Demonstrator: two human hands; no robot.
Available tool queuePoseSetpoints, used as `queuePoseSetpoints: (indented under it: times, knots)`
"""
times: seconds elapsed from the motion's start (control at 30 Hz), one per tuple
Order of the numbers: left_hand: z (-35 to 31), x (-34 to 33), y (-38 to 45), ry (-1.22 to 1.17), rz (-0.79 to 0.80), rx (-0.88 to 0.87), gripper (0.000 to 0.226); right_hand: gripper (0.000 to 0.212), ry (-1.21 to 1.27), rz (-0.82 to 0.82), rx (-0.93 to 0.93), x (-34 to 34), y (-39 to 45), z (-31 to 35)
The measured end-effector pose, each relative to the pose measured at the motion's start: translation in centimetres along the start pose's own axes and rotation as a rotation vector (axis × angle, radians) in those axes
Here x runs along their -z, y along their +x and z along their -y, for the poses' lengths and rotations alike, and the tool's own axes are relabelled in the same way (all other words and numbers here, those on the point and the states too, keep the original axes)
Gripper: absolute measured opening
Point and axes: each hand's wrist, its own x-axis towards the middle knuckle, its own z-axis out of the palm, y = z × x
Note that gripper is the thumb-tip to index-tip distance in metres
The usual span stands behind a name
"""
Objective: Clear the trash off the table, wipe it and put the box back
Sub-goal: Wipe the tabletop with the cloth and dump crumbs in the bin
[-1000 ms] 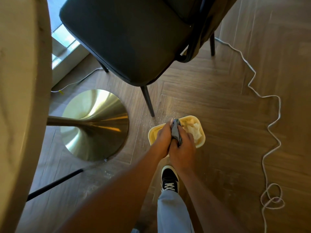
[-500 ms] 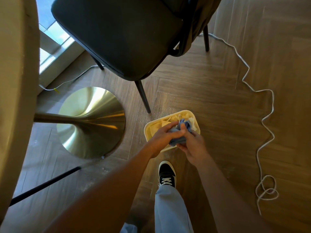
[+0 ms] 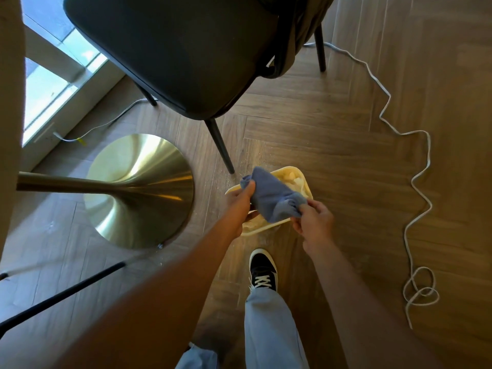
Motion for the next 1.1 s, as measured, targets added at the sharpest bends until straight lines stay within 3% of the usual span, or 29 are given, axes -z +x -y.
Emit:
queuePoseSetpoints:
  times: [0.07, 0.13, 0.2, 0.27, 0.37, 0.47, 0.5, 0.53, 0.63, 0.67, 0.7, 0.77, 0.87, 1.0, 1.1]
  knots:
    - [-0.2, 0.0, 0.4, -0.02, -0.074, 0.031, 0.038, 0.027, -0.069, -0.043, 0.001, 0.2, 0.3, -0.5]
    - [0.2, 0.2, 0.9, 0.017, -0.079, 0.046, 0.029, 0.038, -0.297, -0.053, 0.111, 0.5, 0.7, -1.2]
    - [0.5, 0.2, 0.8, 0.032, -0.018, 0.046, 0.015, 0.05, -0.575, 0.008, 0.398, 0.7, 0.5, -1.9]
    - [0.6, -0.2, 0.6, 0.04, 0.003, 0.033, 0.012, 0.06, -0.775, 0.171, 0.67, 0.5, -0.2, -2.2]
    - [0.3, -0.2, 0.3, 0.044, -0.041, 0.019, 0.045, 0.066, -1.188, 0.327, 0.824, -0.3, -0.1, -3.1]
    - [0.0, -0.6, -0.1, 0.032, -0.006, 0.031, 0.065, 0.039, -1.115, 0.183, 0.897, -0.2, 0.7, -2.9]
    - [1.0, 0.4, -0.4, 0.027, 0.077, -0.103, 0.061, 0.029, -1.058, 0.122, 0.921, -0.1, 1.0, -2.8]
    - [1.5, 1.0, -0.1, -0.073, -0.004, -0.167, 0.057, 0.026, -1.029, 0.085, 0.937, 0.0, 1.1, -2.7]
    - [1.3, 2.4, -1.0, 0.251, 0.096, -0.078, 0.039, 0.029, -1.019, 0.051, 0.976, 0.0, 1.2, -2.5]
    - [0.5, 1.9, -0.6, 0.325, 0.05, -0.12, 0.034, 0.029, -1.006, 0.037, 0.969, -0.1, 1.2, -2.3]
    - [-0.6, 2.2, -1.1, 0.3, 0.135, -0.1, 0.032, 0.029, -0.997, 0.026, 0.962, -0.2, 1.2, -2.2]
    - [-1.0, 3.7, -0.9, 0.392, 0.173, -0.192, 0.033, 0.029, -0.983, 0.028, 0.946, -0.3, 1.4, -1.7]
    - [-0.2, 3.5, -0.3, 0.748, 0.17, -0.442, 0.044, 0.027, -1.013, 0.045, 0.954, -0.2, 1.7, -0.7]
    - [-0.3, 3.7, 0.1, 0.768, 0.043, -0.621, 0.025, 0.023, -1.071, 0.013, 0.963, -0.1, 2.2, 1.0]
    - [-0.6, 3.5, 0.1, 0.907, -0.106, -0.661, 0.023, 0.021, -1.256, 0.062, 1.113, 0.1, 2.3, 2.1]
